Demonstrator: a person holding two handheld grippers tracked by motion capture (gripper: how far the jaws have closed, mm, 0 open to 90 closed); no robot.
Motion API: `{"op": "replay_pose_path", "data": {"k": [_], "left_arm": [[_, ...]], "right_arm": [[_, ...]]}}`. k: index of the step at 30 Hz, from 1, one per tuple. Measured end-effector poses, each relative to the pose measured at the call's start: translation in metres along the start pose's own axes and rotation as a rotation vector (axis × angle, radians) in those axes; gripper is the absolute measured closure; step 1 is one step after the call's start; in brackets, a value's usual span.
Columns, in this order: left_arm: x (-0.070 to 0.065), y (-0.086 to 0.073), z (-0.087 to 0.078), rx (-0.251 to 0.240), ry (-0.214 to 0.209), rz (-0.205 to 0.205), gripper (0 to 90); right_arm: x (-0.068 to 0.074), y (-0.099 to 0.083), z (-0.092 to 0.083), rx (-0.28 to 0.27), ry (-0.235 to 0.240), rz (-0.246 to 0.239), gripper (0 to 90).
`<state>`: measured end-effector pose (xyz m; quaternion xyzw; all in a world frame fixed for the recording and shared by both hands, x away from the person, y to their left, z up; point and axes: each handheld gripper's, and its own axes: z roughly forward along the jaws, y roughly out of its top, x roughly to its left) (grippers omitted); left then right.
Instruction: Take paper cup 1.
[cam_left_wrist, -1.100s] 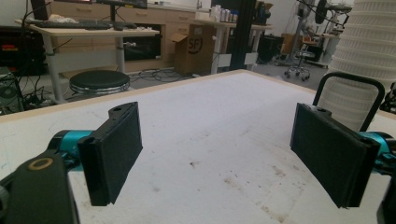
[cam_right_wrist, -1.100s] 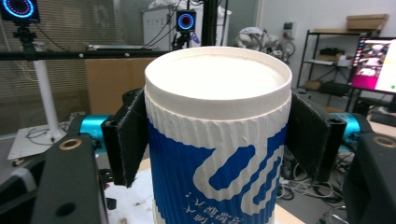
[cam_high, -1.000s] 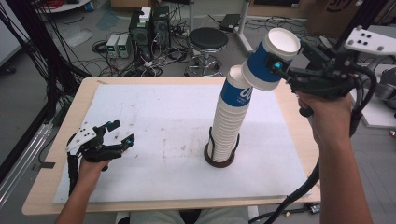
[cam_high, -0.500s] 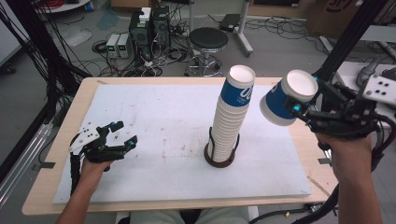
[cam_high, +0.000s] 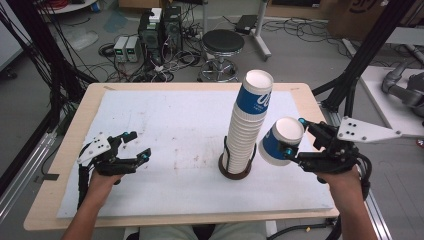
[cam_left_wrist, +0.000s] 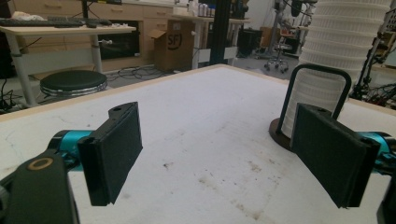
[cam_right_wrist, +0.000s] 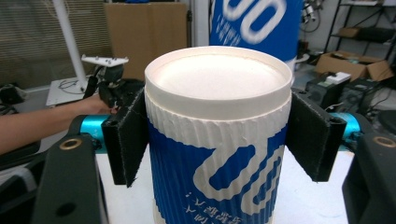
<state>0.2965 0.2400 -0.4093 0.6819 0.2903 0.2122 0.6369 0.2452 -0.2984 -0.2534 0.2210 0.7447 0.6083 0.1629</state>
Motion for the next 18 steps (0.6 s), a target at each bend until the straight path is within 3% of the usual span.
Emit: {"op": "replay_pose_path", "data": {"k": [7,18], "left_arm": [[-0.003,-0.001,0.003,0.012,-0.025,0.007,16.5],[-0.006,-0.002,0.004,0.014,-0.038,0.009,16.5]], "right_arm": [[0.001,-0.028,0.017,0.012,0.091,0.011,28.8],[0.006,-0.058,0.043,0.019,0.188,0.013,28.8]]}}
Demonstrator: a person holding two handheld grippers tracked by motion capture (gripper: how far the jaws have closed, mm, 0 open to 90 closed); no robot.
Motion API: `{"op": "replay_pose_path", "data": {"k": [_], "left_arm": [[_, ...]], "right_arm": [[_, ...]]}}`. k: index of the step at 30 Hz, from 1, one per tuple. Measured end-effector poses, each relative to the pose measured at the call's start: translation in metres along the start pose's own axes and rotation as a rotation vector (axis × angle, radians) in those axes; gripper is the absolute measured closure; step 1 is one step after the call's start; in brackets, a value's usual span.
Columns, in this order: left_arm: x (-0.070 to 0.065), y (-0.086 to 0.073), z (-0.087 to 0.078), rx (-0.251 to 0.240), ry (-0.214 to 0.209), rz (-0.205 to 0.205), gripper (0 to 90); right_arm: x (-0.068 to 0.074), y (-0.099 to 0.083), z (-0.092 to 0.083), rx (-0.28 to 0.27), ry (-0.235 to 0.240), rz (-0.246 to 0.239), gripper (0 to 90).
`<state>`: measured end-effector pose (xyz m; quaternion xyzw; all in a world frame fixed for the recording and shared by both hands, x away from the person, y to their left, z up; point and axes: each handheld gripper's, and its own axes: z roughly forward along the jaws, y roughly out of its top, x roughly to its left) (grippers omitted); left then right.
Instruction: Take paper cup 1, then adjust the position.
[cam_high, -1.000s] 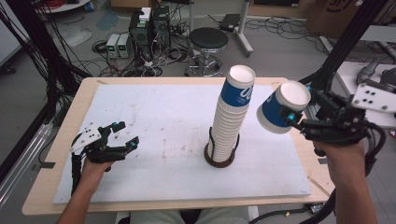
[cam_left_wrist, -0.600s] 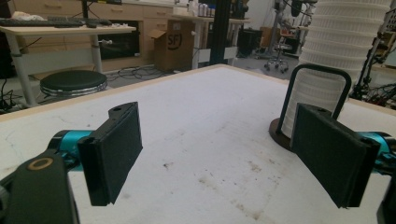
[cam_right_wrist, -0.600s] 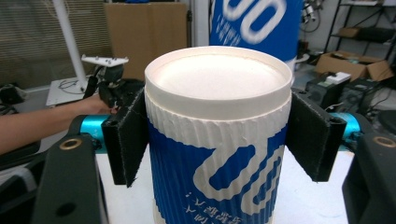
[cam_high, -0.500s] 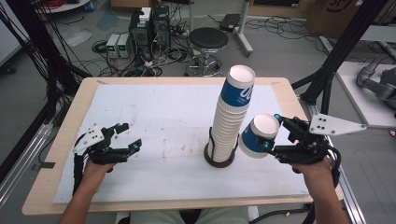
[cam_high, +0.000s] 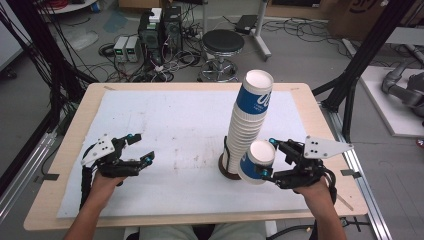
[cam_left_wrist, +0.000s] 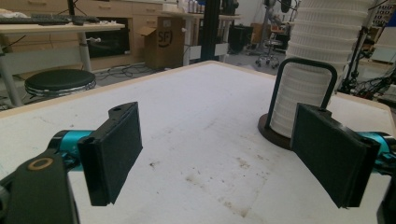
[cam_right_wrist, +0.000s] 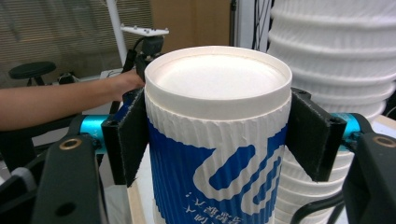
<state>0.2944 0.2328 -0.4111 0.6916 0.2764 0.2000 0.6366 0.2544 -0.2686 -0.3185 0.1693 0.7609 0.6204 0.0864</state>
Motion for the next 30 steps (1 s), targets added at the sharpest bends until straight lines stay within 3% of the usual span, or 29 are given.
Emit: {"op": "replay_pose_path", "data": {"k": [23,30], "left_arm": [[-0.007,0.004,0.000,-0.010,-0.040,0.014,16.4],[-0.019,0.011,0.005,-0.014,-0.096,0.035,16.5]], "right_arm": [[-0.001,-0.010,0.016,0.032,0.004,0.011,28.8],[-0.001,-0.009,0.015,0.027,-0.004,0.004,28.8]]}}
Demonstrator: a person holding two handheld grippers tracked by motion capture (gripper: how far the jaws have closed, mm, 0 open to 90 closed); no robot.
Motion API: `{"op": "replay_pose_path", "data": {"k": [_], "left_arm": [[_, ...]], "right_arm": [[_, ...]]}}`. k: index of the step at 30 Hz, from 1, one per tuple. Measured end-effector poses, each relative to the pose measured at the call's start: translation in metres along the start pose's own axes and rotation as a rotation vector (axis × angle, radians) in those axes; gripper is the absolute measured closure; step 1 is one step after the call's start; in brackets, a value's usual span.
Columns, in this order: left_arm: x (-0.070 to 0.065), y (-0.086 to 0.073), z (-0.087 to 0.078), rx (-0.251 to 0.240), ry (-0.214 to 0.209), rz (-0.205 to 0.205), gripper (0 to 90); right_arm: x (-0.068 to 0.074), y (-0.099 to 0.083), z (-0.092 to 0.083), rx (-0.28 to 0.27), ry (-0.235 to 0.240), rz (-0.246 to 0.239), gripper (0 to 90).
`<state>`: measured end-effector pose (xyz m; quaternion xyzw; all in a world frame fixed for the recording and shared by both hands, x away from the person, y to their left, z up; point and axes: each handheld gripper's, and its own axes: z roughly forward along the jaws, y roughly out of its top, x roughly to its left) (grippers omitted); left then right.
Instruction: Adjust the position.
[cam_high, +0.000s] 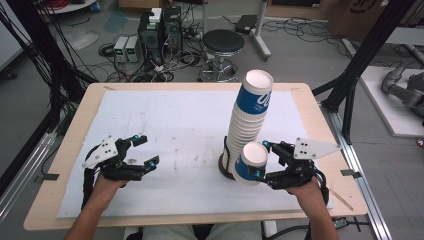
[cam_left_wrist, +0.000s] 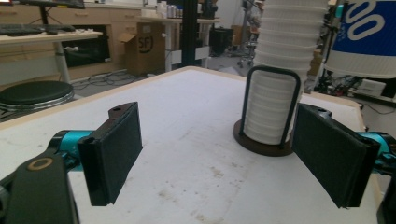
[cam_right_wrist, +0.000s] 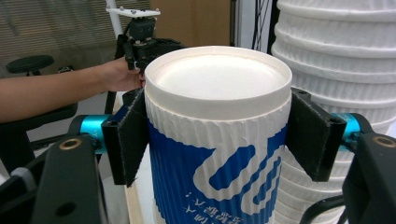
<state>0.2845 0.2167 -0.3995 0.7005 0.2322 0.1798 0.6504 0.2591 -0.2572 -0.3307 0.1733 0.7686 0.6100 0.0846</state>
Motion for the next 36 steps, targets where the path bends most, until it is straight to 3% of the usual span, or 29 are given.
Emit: {"op": "replay_pose_path", "data": {"k": [14,18,25,32,36], "left_arm": [[-0.029,0.010,0.016,0.018,-0.168,0.001,15.7],[-0.045,0.011,0.030,0.023,-0.249,0.005,15.6],[-0.064,0.008,0.054,0.047,-0.342,-0.001,15.6],[-0.074,0.009,0.068,0.033,-0.411,0.008,15.5],[-0.076,0.011,0.073,0.035,-0.424,0.023,15.5]], "right_arm": [[0.010,0.000,0.015,0.010,0.037,-0.031,28.8],[0.014,-0.004,0.028,0.014,0.068,-0.032,28.8],[0.016,-0.007,0.046,0.008,0.101,-0.024,28.8],[0.021,-0.004,0.061,0.009,0.130,-0.044,28.8],[0.021,-0.001,0.069,0.006,0.150,-0.053,28.8]]}}
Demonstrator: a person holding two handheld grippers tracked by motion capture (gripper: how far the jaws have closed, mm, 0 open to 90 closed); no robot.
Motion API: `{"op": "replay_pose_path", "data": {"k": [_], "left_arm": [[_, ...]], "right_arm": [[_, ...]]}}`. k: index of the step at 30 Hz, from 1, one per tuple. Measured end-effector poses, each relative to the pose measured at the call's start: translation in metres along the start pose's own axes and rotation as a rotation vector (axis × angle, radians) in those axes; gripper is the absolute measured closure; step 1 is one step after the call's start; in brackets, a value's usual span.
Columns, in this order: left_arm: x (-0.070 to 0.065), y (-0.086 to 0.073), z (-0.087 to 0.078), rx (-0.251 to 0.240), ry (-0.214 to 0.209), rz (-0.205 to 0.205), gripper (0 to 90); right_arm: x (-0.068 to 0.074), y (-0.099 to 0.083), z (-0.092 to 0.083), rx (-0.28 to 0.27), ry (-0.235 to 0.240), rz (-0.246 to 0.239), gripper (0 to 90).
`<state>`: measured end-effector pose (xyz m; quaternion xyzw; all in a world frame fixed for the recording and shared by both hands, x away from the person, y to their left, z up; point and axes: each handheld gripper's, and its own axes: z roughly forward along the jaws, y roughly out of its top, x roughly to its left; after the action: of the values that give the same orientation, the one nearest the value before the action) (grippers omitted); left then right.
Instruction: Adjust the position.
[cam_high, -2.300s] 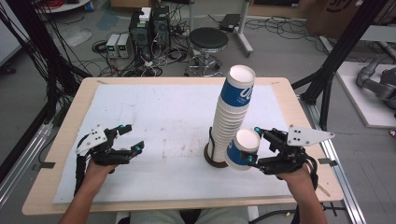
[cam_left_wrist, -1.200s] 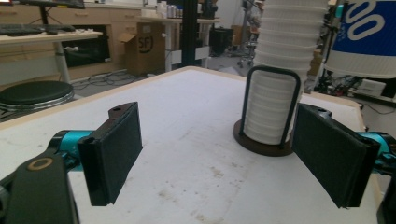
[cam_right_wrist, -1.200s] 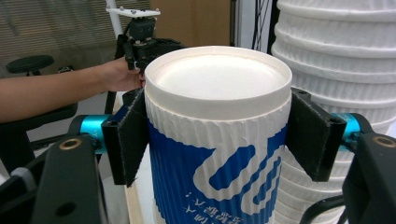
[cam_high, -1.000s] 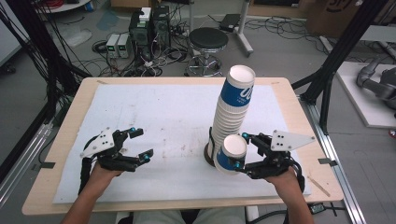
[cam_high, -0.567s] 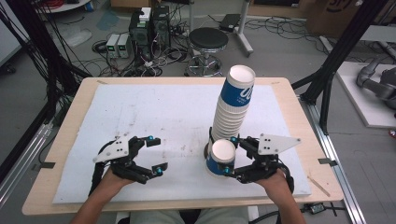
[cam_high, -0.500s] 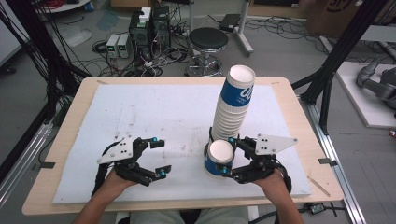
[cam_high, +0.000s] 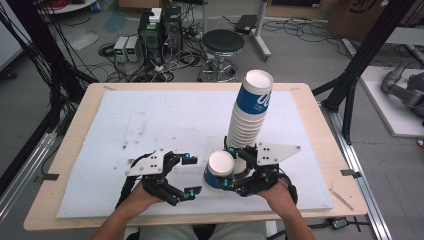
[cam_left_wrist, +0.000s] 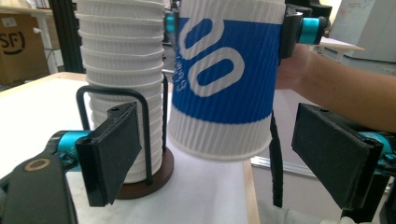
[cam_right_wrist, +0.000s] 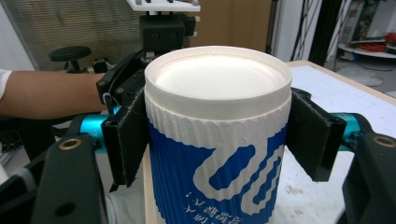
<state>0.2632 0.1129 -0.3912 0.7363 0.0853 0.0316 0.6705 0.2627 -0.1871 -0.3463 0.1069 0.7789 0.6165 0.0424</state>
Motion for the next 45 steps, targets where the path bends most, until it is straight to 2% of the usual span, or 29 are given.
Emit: {"op": "replay_pose_path", "data": {"k": [3,9,14,17,22,24,32,34,35,38,41,45], "left_arm": [[-0.001,0.000,0.004,0.016,0.000,0.013,15.6],[-0.002,-0.006,0.011,0.038,-0.001,0.012,15.5],[-0.002,-0.008,0.013,0.028,-0.010,0.010,15.6],[-0.002,-0.009,0.014,0.022,-0.005,-0.006,15.5],[-0.002,-0.009,0.014,0.025,-0.001,-0.002,15.7],[-0.002,-0.009,0.014,0.025,-0.010,0.009,20.1],[-0.002,-0.007,0.012,0.057,0.001,0.016,25.3],[-0.002,-0.005,0.010,0.060,-0.001,0.015,25.7],[-0.002,-0.003,0.010,0.067,0.002,0.017,26.1],[-0.003,0.001,0.008,0.087,0.008,0.022,27.2],[-0.003,0.005,0.007,0.158,0.035,0.036,27.5],[-0.003,0.010,0.006,0.230,0.041,0.041,27.4]], "right_arm": [[-0.001,0.002,0.008,0.003,0.018,-0.002,28.7],[0.000,0.003,0.020,-0.001,0.045,-0.003,28.8],[0.001,0.002,0.025,0.001,0.060,0.006,28.8],[0.000,0.001,0.027,-0.010,0.069,0.017,28.8],[0.000,-0.001,0.029,-0.013,0.072,0.026,28.8],[-0.001,-0.001,0.029,-0.009,0.066,0.026,29.0],[-0.001,-0.002,0.029,0.000,0.060,0.039,29.0],[0.000,-0.001,0.030,0.009,0.049,0.047,23.3],[0.000,-0.001,0.030,0.016,0.029,0.045,20.0],[0.000,0.003,0.027,0.025,0.024,0.038,19.9],[-0.001,0.009,0.023,0.044,0.012,0.022,19.9],[-0.001,0.023,0.018,0.119,0.009,-0.015,19.8]]}}
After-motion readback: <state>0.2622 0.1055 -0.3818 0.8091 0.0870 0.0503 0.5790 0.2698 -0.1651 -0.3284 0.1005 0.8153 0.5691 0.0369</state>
